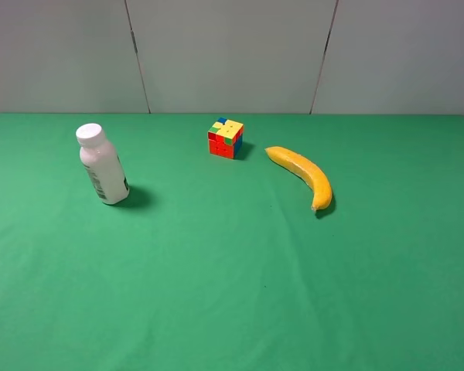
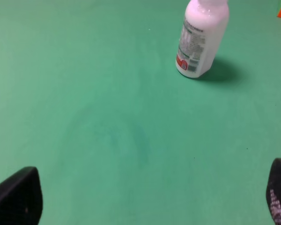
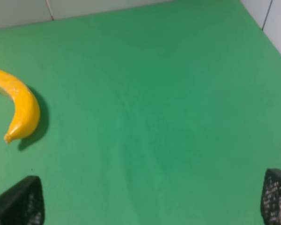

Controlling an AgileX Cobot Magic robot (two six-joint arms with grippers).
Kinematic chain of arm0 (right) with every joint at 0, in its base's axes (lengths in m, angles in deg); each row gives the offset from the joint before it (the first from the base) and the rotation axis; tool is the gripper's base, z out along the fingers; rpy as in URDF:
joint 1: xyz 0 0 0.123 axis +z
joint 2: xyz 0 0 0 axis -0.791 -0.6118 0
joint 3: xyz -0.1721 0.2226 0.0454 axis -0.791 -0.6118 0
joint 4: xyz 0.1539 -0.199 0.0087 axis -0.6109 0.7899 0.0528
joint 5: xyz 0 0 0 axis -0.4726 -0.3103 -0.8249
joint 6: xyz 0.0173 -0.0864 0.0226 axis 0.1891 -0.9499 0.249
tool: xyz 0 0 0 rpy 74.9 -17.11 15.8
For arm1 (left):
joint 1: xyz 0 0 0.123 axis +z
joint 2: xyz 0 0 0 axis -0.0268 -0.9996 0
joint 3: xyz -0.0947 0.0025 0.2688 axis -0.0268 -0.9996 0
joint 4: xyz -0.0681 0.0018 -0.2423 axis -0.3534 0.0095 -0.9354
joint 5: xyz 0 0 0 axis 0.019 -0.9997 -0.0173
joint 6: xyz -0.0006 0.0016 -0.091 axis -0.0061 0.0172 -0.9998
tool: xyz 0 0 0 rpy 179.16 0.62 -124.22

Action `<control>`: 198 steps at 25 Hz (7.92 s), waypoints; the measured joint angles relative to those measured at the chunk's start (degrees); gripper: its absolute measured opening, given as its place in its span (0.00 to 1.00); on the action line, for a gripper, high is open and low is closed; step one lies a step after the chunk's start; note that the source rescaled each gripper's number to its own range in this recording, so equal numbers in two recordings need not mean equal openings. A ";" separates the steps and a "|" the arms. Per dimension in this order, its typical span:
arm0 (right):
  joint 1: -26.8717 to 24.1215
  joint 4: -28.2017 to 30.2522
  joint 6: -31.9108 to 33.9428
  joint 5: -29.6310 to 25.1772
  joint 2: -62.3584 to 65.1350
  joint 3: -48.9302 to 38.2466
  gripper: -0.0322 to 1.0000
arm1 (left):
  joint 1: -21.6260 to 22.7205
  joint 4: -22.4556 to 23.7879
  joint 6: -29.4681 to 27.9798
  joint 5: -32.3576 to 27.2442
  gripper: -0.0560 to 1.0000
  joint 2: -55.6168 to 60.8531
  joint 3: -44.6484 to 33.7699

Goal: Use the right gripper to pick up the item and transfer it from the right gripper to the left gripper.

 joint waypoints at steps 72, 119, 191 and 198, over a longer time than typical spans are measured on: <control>14.20 -0.83 -4.61 6.47 -65.28 25.00 0.99 | 0.00 0.00 0.00 0.00 0.93 0.00 0.00; 22.84 -4.49 -5.80 17.69 -116.09 44.32 0.99 | 0.00 0.00 0.00 0.00 0.93 0.00 0.00; 23.18 -6.43 -5.35 -0.97 -92.86 44.32 0.03 | 0.00 0.00 0.00 0.00 0.93 0.00 0.00; 31.39 -6.21 -5.53 -1.62 -91.73 44.32 0.03 | 0.00 0.00 0.00 0.00 0.93 0.00 0.00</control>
